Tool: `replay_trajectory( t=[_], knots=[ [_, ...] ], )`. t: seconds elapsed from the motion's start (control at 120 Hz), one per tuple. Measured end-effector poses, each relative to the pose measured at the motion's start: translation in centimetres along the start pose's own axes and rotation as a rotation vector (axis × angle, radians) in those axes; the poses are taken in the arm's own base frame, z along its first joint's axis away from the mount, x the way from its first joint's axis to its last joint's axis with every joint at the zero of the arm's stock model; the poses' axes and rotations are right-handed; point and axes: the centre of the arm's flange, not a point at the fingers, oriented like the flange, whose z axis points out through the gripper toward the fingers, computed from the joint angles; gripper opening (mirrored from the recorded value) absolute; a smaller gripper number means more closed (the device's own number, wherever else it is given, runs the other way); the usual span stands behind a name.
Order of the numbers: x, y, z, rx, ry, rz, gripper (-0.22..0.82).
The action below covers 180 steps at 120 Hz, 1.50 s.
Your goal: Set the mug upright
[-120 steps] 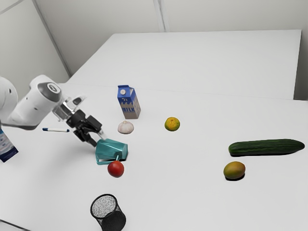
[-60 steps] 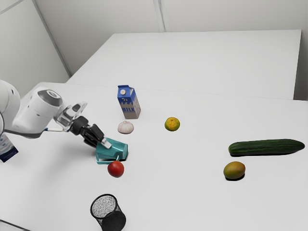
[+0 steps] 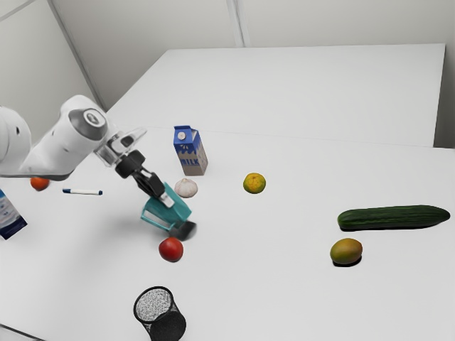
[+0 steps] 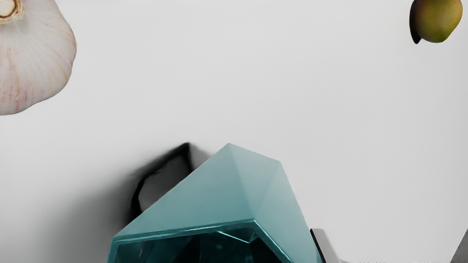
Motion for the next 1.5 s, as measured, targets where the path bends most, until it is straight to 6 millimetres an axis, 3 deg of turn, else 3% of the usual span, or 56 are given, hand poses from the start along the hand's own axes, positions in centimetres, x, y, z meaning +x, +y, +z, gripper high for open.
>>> replay_trajectory(
  t=[0.1, 0.267, 0.442, 0.633, 0.667, 0.767, 0.883, 1.05, 1.317, 1.5],
  knots=[
    [2.0, 2.3, 0.7, 0.152, -0.072, 0.097, -0.17],
    [4.4, 3.8, 2.4, 0.377, -0.147, 0.223, -0.17],
    [4.4, 4.7, 5.2, 0.495, -0.193, 0.298, -0.17],
    [4.4, 4.8, 6.3, 0.554, -0.207, 0.321, -0.18],
    [4.4, 4.7, 6.3, 0.559, -0.206, 0.32, -0.16],
    [4.5, 4.7, 6.3, 0.567, -0.198, 0.314, 0.06],
    [4.6, 5.0, 6.0, 0.577, -0.189, 0.311, 0.24],
    [4.7, 6.4, 5.3, 0.595, -0.173, 0.319, 0.4],
    [5.6, 11.0, 2.2, 0.647, -0.126, 0.358, 0.52],
    [8.4, 15.3, -1.9, 0.651, -0.095, 0.31, 0.57]
  ],
)
